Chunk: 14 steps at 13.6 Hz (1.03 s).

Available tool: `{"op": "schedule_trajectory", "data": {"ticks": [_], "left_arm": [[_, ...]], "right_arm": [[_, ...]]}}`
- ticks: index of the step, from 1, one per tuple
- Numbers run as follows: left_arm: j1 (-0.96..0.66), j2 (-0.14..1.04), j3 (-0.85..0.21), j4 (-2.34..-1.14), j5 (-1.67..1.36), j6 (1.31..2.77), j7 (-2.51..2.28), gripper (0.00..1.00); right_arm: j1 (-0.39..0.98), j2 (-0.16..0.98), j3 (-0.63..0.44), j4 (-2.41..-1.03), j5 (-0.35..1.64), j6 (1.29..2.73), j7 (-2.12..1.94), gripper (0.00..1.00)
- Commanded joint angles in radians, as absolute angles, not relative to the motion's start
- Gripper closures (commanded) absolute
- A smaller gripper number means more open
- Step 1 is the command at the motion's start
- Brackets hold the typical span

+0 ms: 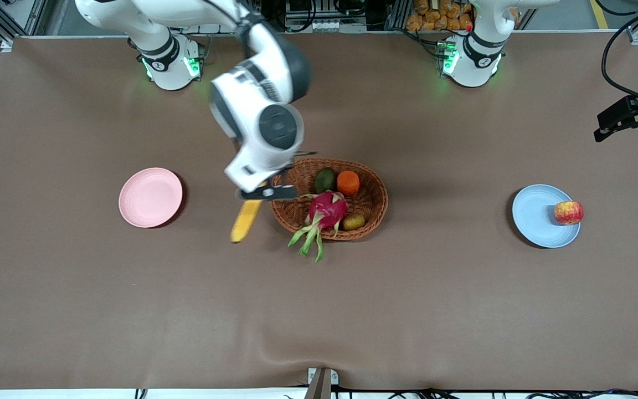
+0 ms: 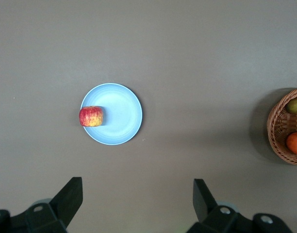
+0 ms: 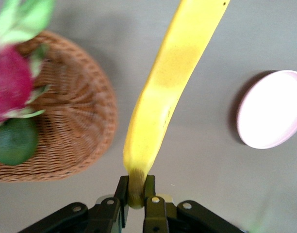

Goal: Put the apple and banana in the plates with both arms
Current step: 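Lift the banana with the right gripper and carry it to the pink plate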

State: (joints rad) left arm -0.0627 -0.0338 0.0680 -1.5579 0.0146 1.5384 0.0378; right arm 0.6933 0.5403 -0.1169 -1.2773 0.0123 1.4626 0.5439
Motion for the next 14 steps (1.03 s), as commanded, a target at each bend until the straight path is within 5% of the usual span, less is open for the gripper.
{"op": "schedule_trajectory", "data": {"ticks": [1,4,9,14], "left_arm": [[-0.067,-0.028,0.067,-1.551,0.017,1.545,0.037,0.0],[-0.067,-0.025,0.067,-1.549,0.017,1.545,0.035,0.0],[-0.066,-0.014,0.067,-1.549,0.017,1.545,0.037,0.0],[-0.064,-0.012,0.066,-1.548,0.017,1.543,0.037,0.0]], "right_arm": [[0.563,0.473,-0.098,-1.316,0.011,1.399,0.442,1.0],[0.399,0.343,-0.101,-1.469,-0.005,1.367,0.288,1.0],[0.238,0.059,-0.101,-1.923,-0.014,1.606,0.039,1.0],[0.181,0.037,-0.101,-2.112,-0.014,1.782,-0.062,1.0]]}}
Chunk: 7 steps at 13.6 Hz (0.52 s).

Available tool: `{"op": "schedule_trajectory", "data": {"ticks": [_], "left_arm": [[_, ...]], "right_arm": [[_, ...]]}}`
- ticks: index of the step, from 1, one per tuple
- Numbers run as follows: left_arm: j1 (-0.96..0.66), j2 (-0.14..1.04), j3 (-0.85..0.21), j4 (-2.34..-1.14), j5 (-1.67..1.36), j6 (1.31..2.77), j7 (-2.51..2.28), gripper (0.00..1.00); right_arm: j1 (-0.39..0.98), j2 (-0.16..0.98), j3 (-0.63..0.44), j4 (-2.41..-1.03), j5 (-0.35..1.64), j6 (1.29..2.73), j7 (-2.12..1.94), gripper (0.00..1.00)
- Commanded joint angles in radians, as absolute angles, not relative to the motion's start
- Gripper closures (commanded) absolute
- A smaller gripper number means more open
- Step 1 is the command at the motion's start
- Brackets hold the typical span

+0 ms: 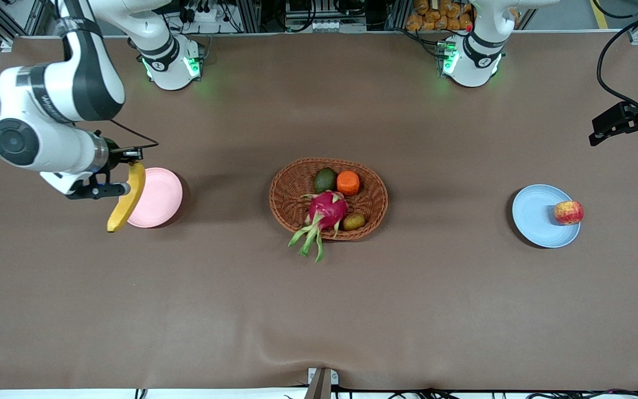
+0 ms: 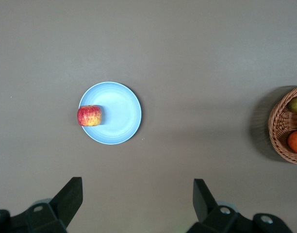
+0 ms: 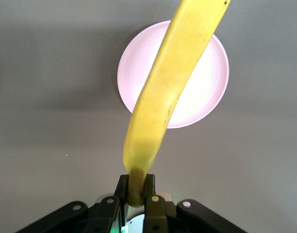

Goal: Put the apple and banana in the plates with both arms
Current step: 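Lower the banana onto the pink plate with the right gripper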

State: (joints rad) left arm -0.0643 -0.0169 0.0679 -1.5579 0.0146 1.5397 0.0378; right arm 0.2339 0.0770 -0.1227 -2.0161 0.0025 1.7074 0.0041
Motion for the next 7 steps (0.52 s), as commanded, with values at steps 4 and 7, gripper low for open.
{"op": "schedule_trajectory", "data": {"ticks": [4,7], "left_arm": [[-0.066,-0.011,0.066,-1.549,0.017,1.543,0.037,0.0],[-0.067,-0.011,0.066,-1.549,0.017,1.543,0.037,0.0]], "right_arm": [[0.143,0.035,-0.101,-2.285,-0.014,2.02,-0.149,1.0],[0.144,0.055,-0.101,-2.348,-0.014,2.141,-0.153,1.0]]}}
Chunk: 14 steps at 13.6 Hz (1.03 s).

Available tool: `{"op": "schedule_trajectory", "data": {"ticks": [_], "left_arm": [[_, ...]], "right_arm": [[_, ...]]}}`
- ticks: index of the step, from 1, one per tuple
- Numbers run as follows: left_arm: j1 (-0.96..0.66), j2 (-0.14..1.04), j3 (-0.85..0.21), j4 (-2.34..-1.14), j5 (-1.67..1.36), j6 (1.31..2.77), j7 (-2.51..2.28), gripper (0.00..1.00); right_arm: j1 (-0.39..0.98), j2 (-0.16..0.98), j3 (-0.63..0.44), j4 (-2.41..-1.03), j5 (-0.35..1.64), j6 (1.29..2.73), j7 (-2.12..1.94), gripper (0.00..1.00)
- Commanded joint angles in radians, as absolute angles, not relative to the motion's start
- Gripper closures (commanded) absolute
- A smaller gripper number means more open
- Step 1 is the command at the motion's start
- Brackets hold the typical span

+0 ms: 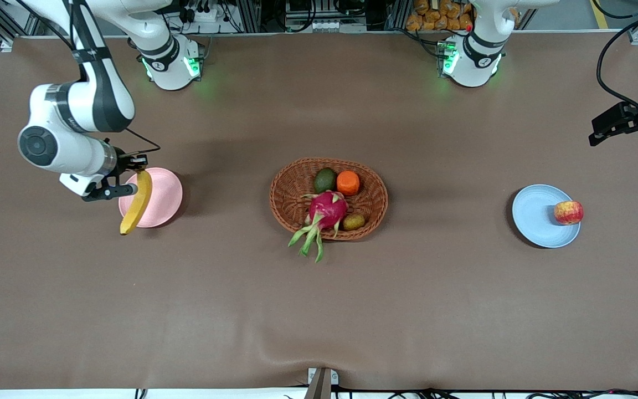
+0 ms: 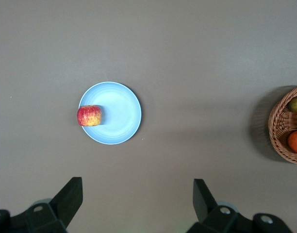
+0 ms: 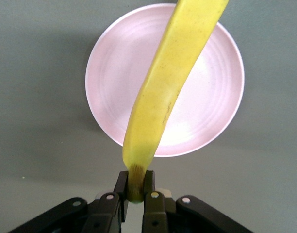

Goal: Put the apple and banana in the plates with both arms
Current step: 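Lower the banana onto the pink plate with the right gripper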

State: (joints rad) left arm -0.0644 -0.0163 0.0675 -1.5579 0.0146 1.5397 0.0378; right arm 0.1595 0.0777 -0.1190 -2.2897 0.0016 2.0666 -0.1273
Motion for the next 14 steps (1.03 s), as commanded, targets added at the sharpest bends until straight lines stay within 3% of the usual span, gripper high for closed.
{"op": "schedule_trajectory", "data": {"ticks": [1,12,13,14], "left_arm": [[-0.067,-0.011,0.066,-1.549,0.017,1.543,0.037,0.0],[-0.069,-0.011,0.066,-1.549,0.017,1.543,0.035,0.0],[-0.069,-0.011,0.066,-1.549,0.017,1.543,0.037,0.0],[-0.069,-0.009,0.066,-1.549,0.017,1.543,0.037,0.0]], "right_arm": [[0.147,0.06,-0.101,-2.367,-0.014,2.169,-0.158,1.0],[0.155,0.094,-0.1,-2.401,-0.014,2.186,-0.161,1.0],[0.155,0.097,-0.1,-2.399,-0.014,2.186,-0.161,0.98],[0.161,0.104,-0.1,-2.396,-0.014,2.186,-0.161,0.85]]}}
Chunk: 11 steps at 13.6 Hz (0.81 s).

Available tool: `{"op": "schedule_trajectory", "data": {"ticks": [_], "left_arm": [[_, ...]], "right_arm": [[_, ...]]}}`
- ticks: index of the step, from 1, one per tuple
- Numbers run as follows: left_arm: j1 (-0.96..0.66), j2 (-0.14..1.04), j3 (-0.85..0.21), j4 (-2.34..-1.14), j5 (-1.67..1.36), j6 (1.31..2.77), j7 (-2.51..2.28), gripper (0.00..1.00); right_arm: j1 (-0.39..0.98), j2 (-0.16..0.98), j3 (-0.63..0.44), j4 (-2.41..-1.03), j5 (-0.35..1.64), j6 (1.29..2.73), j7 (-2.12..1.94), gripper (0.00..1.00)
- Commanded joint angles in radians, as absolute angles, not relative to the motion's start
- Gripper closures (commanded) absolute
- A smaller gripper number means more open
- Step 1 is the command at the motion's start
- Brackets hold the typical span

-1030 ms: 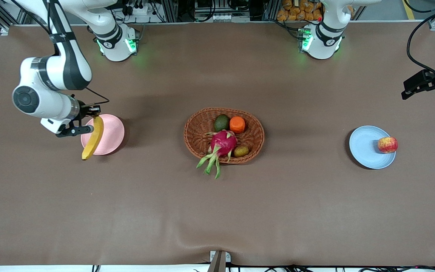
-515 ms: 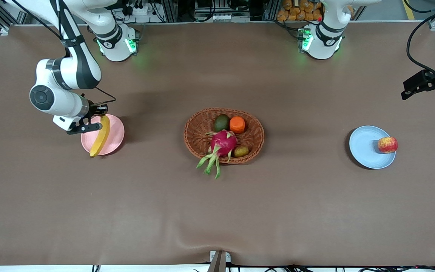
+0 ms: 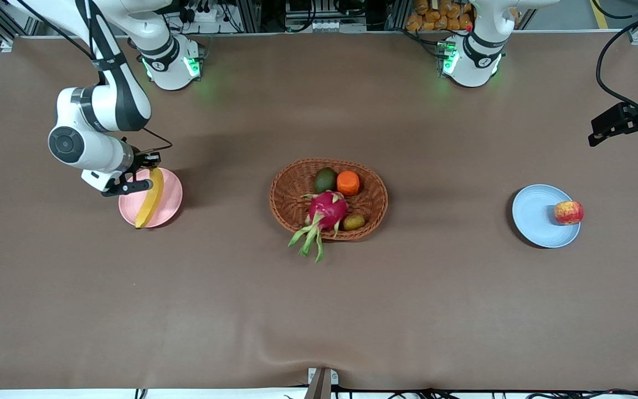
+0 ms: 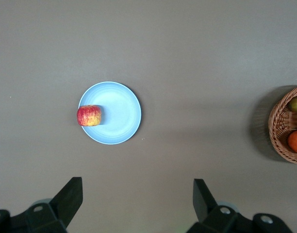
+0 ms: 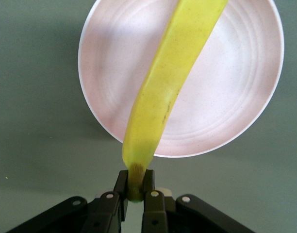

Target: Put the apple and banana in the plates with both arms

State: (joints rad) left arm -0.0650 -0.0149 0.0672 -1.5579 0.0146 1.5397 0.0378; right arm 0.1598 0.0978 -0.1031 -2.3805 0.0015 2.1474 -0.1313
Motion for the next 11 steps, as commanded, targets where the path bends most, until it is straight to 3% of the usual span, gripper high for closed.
{"op": "schedule_trajectory", "data": {"ticks": [1,2,3,8,11], "left_arm": [[-0.068,-0.009,0.066,-1.551,0.017,1.543,0.037,0.0],[-0.067,-0.009,0.066,-1.551,0.017,1.542,0.037,0.0],[-0.071,-0.009,0.066,-1.549,0.017,1.543,0.037,0.0],[-0.071,-0.009,0.066,-1.549,0.017,1.543,0.037,0.0],[-0.068,-0.009,0.066,-1.549,0.017,1.543,0.038,0.0]], "right_arm": [[0.164,0.11,-0.1,-2.396,-0.014,2.186,-0.161,0.7],[0.164,0.11,-0.1,-2.396,-0.014,2.186,-0.161,0.42],[0.164,0.109,-0.098,-2.393,-0.014,2.181,-0.161,0.0],[0.164,0.077,-0.097,-2.285,-0.012,2.01,-0.16,0.0],[0.153,0.081,-0.097,-1.992,-0.009,1.704,-0.147,0.0]]}}
